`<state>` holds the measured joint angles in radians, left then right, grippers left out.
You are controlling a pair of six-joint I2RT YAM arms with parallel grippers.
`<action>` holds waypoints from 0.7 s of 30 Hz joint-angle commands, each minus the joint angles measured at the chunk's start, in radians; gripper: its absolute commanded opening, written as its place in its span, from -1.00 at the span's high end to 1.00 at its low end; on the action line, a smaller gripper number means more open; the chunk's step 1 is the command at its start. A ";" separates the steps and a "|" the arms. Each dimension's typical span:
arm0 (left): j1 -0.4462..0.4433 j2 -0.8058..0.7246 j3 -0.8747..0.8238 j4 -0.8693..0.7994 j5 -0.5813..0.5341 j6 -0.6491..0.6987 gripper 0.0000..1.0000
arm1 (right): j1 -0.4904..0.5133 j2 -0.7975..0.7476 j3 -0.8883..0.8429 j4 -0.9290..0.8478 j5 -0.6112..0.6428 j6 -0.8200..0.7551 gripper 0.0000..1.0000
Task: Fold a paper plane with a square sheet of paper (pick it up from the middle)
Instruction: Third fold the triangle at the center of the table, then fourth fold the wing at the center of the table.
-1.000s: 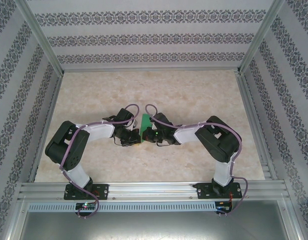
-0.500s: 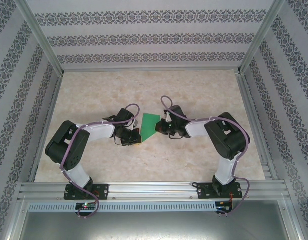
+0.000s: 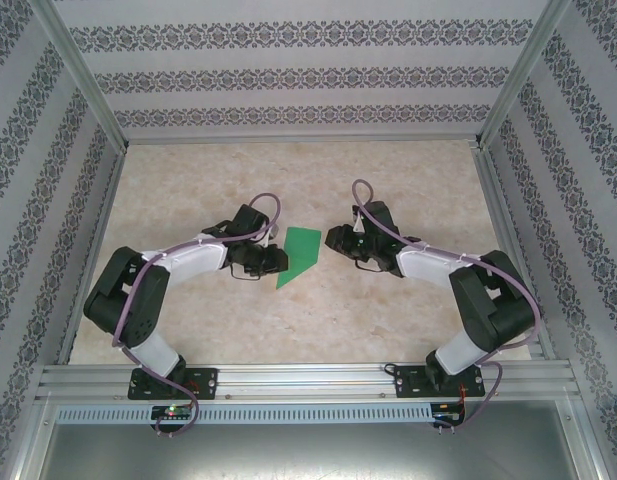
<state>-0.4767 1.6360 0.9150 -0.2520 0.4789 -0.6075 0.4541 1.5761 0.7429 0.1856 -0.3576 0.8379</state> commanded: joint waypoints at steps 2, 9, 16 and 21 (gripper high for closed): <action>-0.005 0.001 0.012 0.085 -0.055 -0.020 0.34 | 0.013 0.028 -0.024 0.032 -0.081 0.057 0.16; -0.006 0.099 0.066 0.106 -0.052 -0.030 0.60 | 0.051 0.142 0.014 0.100 -0.136 0.138 0.09; -0.005 0.145 0.084 0.064 -0.103 -0.016 0.87 | 0.093 0.203 0.060 0.080 -0.121 0.171 0.17; -0.006 0.175 0.084 0.019 -0.162 -0.020 1.00 | 0.101 0.206 0.064 0.032 -0.080 0.203 0.20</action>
<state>-0.4778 1.7901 0.9821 -0.1883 0.3706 -0.6327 0.5465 1.7664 0.7868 0.2424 -0.4625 1.0088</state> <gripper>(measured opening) 0.068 0.403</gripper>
